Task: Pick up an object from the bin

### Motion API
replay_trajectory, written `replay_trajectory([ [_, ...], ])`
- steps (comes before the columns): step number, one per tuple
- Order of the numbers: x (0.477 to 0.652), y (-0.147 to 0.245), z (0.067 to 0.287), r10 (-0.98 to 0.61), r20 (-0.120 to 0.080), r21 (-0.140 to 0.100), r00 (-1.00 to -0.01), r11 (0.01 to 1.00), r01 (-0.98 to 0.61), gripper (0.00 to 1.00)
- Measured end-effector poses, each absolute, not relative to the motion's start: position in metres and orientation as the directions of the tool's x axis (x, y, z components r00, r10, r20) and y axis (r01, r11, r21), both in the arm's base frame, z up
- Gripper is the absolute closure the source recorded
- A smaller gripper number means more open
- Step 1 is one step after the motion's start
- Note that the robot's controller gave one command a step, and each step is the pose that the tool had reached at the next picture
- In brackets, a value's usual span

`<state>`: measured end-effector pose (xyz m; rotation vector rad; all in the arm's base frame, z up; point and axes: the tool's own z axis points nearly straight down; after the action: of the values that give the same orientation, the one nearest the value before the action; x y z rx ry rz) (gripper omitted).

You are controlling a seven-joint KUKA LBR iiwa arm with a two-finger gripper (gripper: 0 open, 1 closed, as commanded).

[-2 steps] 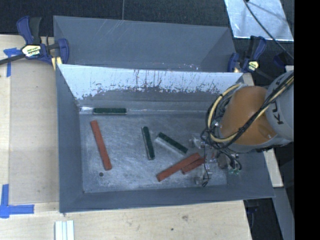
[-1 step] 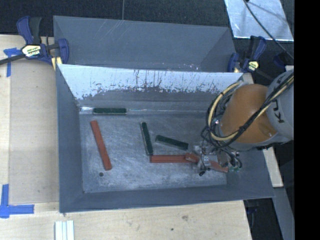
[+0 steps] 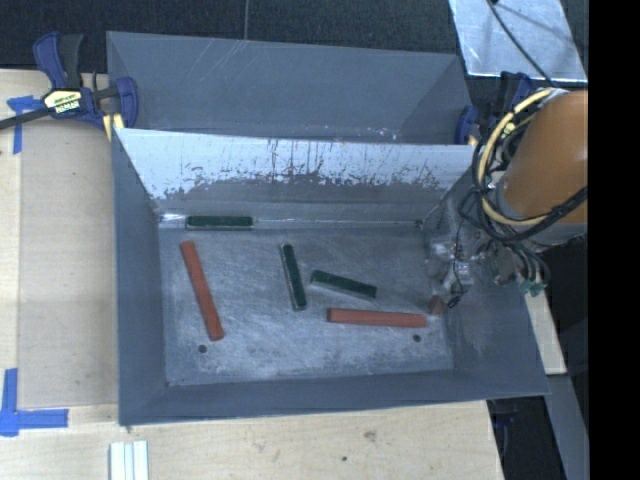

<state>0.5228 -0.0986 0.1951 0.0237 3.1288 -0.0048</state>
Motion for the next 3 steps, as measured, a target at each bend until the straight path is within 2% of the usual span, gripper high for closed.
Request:
replay_trajectory([
  [1, 0.521, -0.098, 0.191, 0.014, -0.003, -0.001, -1.0, 1.0, 0.014, 0.0],
  [2, 0.517, -0.089, 0.068, 0.1, 0.005, 0.0, -0.995, 0.995, 0.1, 0.0],
  [3, 0.519, -0.09, 0.072, 0.099, -0.003, -0.001, -0.995, 0.995, 0.099, 1.0],
])
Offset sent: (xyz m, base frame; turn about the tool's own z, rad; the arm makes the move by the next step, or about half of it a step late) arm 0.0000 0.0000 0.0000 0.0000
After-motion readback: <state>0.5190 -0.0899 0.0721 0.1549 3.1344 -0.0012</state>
